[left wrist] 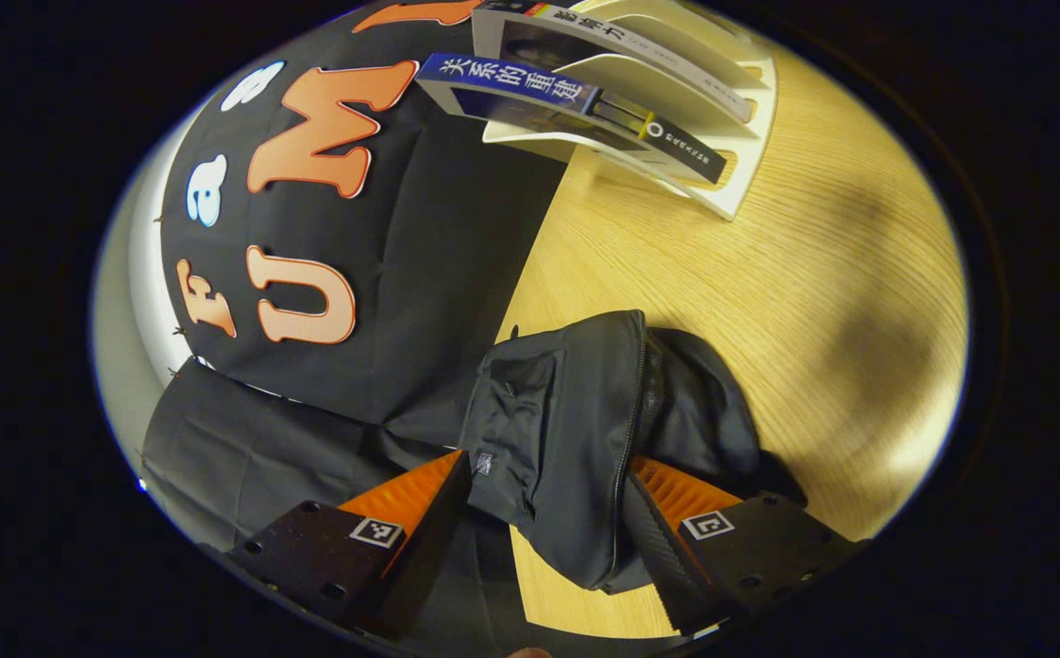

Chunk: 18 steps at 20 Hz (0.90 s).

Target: Open the schoolbag, grab two books from the bookshelf and put them into the schoolbag.

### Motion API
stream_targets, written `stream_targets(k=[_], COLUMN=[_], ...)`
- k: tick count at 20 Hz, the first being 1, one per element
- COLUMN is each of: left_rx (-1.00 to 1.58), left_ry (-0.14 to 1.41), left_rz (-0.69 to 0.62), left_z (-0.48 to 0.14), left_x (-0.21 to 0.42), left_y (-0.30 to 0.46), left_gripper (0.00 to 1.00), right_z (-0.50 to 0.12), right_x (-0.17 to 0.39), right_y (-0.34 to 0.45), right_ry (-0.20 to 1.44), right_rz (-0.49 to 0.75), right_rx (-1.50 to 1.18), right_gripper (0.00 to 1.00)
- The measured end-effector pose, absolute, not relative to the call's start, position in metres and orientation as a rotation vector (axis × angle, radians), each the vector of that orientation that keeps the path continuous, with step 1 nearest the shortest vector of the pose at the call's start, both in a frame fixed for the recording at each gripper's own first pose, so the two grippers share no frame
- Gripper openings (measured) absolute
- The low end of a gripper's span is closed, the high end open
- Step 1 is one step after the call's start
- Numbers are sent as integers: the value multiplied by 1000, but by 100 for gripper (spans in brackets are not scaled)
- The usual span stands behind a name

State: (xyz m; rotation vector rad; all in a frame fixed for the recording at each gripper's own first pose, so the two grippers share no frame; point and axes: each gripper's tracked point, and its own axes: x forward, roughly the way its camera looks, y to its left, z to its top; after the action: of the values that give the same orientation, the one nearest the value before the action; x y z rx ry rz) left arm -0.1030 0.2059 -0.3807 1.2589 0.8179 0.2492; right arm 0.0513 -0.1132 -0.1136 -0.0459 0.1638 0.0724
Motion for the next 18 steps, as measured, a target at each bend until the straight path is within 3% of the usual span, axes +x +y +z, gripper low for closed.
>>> stream_targets(k=[4, 6, 10, 12, 18], left_rx=[1217, 1183, 1038, 949, 779], left_ry=[855, 867, 922, 955, 999], left_rz=[255, 239, 154, 99, -133], left_z=[-375, -369, -359, -354, -320], left_x=[-79, -71, -66, -62, -40], left_y=[227, 231, 231, 231, 248], left_gripper=[95, 89, 19, 6, 6], right_z=[-112, -110, -111, -112, -107], right_x=[50, 49, 46, 44, 43], right_y=[-118, -120, -111, -93, -9], right_ry=[162, 160, 182, 205, 274], right_rz=[64, 59, 63, 92, 120], right_rx=[-54, -58, -68, -82, -98], right_gripper=[96, 96, 96, 96, 97])
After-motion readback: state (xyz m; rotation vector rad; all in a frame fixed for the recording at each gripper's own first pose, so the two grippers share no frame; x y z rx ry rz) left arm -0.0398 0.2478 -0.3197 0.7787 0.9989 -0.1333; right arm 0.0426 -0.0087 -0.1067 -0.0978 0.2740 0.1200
